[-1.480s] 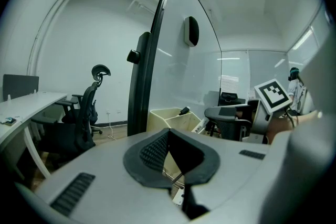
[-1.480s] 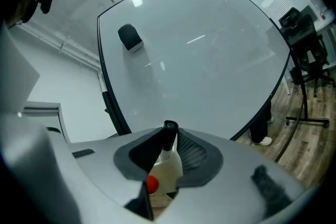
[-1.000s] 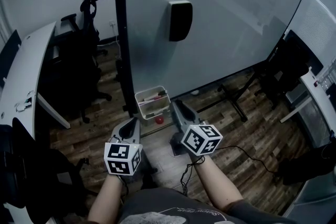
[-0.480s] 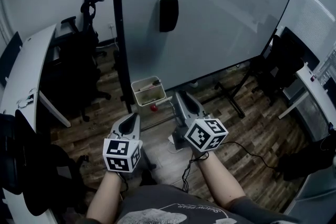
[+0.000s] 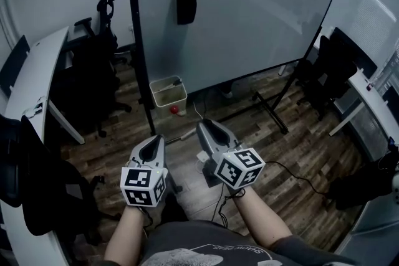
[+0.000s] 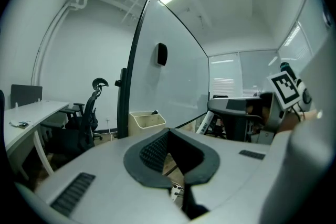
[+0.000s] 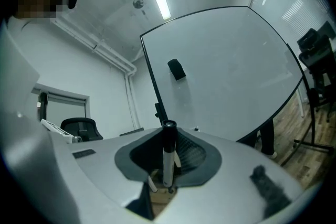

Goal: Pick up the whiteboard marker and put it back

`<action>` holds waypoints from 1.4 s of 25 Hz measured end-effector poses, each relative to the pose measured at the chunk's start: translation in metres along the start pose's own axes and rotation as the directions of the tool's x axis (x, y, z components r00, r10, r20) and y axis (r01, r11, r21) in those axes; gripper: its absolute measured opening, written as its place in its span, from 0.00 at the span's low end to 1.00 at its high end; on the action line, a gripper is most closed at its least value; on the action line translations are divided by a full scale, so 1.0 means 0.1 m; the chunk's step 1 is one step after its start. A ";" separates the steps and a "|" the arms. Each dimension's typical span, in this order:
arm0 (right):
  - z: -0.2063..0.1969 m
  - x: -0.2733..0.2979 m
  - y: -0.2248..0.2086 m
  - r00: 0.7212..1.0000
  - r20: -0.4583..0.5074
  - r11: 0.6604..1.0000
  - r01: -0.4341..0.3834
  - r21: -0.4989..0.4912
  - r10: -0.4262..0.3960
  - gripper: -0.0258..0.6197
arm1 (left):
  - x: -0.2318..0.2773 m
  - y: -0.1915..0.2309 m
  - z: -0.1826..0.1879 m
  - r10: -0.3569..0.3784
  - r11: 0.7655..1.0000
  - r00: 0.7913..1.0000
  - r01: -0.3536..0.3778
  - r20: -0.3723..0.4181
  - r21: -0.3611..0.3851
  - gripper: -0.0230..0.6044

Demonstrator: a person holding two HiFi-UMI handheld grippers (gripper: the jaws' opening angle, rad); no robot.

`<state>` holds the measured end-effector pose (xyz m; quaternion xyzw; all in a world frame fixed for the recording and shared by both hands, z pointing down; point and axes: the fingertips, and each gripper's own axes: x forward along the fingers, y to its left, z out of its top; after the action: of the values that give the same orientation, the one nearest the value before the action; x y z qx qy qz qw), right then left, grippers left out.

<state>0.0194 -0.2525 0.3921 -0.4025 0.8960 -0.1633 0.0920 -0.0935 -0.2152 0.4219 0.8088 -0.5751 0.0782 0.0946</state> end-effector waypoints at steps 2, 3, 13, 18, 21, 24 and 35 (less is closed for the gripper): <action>-0.08 -0.14 0.04 1.000 -0.016 1.000 -0.011 -0.005 0.011 0.17 | -0.08 -0.09 -0.04 0.004 1.000 1.000 -0.004 0.001 -0.006 0.06; -0.11 -0.21 0.06 1.000 -0.022 1.000 -0.016 -0.006 0.016 0.17 | -0.12 -0.13 -0.06 0.004 1.000 1.000 -0.004 0.003 -0.007 0.06; -0.34 -0.68 0.09 0.998 -0.059 1.000 -0.011 0.013 0.012 0.17 | -0.33 -0.39 -0.18 0.032 0.999 0.999 -0.032 -0.007 0.002 0.06; -0.35 -0.80 0.06 0.998 -0.064 1.000 -0.001 0.014 0.002 0.17 | -0.38 -0.46 -0.21 0.041 0.999 0.999 -0.041 -0.001 -0.027 0.06; -0.33 -0.85 0.07 0.998 -0.061 1.000 0.001 0.007 0.000 0.17 | -0.40 -0.51 -0.21 0.035 0.999 0.999 -0.035 0.005 -0.030 0.06; -0.33 -0.87 0.06 0.998 -0.056 1.000 0.008 0.012 -0.007 0.17 | -0.41 -0.54 -0.22 0.026 0.999 1.000 -0.026 0.007 -0.033 0.06; -0.30 -0.88 0.04 0.999 -0.050 1.000 0.010 0.007 -0.010 0.17 | -0.37 -0.63 -0.17 -0.007 1.000 1.000 0.007 0.023 -0.026 0.06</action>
<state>0.0655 -0.1777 0.4217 -0.4023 0.8954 -0.1771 0.0705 -0.0463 -0.1567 0.4260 0.8103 -0.5743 0.0613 0.0988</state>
